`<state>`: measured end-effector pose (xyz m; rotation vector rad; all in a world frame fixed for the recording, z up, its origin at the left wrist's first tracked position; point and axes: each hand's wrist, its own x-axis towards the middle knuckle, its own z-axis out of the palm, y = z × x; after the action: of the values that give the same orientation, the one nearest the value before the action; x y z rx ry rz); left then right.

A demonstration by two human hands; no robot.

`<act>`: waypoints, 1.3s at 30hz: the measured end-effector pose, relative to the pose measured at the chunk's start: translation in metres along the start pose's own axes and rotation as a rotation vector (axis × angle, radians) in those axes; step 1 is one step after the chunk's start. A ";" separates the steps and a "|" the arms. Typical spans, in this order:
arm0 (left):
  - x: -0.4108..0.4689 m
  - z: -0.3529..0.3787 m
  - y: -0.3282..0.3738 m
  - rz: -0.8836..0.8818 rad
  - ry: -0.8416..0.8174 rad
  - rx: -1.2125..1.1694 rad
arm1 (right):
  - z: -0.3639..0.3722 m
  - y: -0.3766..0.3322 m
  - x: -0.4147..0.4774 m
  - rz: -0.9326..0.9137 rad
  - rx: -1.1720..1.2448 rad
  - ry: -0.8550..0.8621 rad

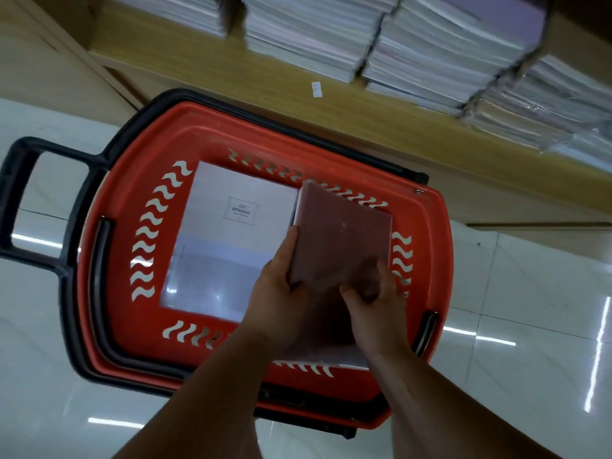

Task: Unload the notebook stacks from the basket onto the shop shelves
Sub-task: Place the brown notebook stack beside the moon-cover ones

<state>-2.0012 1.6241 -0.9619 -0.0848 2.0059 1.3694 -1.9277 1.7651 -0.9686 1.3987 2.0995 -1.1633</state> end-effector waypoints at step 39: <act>0.032 -0.135 -0.052 -0.218 0.156 0.175 | 0.112 -0.066 -0.017 -0.225 -0.054 -0.222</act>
<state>-2.0714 1.4983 -0.9943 -0.3294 2.1651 1.0747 -1.9942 1.6550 -0.9952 0.9782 2.1493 -1.2708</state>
